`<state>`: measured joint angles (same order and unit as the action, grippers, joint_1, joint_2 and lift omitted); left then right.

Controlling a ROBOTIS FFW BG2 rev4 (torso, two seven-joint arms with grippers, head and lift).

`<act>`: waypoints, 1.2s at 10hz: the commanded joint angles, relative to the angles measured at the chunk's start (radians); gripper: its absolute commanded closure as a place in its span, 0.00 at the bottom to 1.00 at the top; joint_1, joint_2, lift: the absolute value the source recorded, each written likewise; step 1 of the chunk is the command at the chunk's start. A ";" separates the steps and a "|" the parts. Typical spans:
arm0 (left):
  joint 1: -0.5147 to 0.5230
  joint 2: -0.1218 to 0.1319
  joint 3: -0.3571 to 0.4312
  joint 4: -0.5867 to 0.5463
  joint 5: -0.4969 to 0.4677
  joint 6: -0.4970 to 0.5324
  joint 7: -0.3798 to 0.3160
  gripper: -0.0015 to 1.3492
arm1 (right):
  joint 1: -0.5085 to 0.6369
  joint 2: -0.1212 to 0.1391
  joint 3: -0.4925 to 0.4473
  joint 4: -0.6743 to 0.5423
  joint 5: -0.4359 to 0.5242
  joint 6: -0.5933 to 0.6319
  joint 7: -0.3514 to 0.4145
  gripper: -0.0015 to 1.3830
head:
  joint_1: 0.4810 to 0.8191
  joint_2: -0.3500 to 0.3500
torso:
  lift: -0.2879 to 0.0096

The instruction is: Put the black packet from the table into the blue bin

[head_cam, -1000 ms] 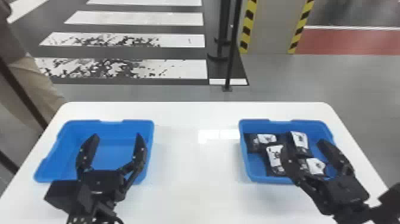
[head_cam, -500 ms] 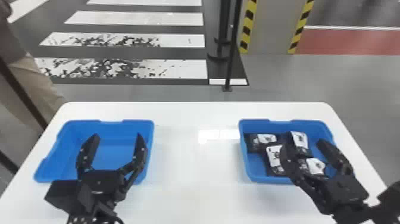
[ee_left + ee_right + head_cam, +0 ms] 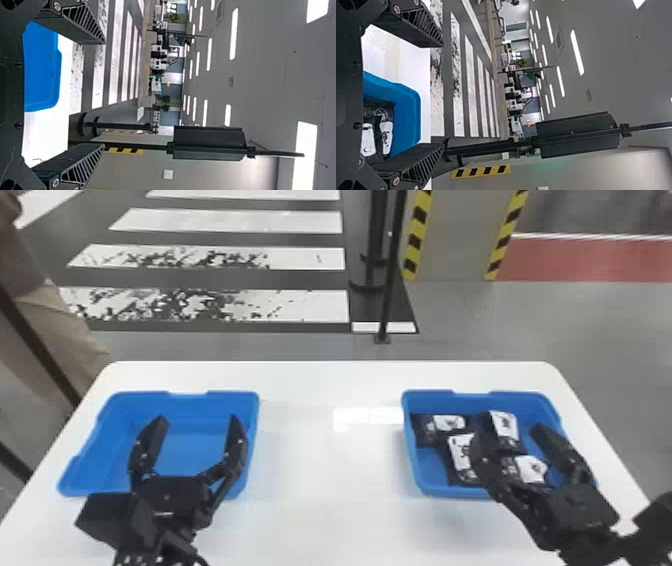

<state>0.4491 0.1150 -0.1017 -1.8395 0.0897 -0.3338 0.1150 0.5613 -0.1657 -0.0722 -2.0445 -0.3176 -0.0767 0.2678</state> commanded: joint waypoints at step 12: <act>0.002 0.000 0.000 -0.002 -0.004 -0.003 -0.002 0.08 | 0.006 0.000 -0.002 -0.016 0.004 0.005 -0.007 0.09 | 0.63 0.48 | 0.60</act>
<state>0.4508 0.1150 -0.1017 -1.8420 0.0852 -0.3365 0.1135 0.5674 -0.1649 -0.0735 -2.0586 -0.3138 -0.0712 0.2607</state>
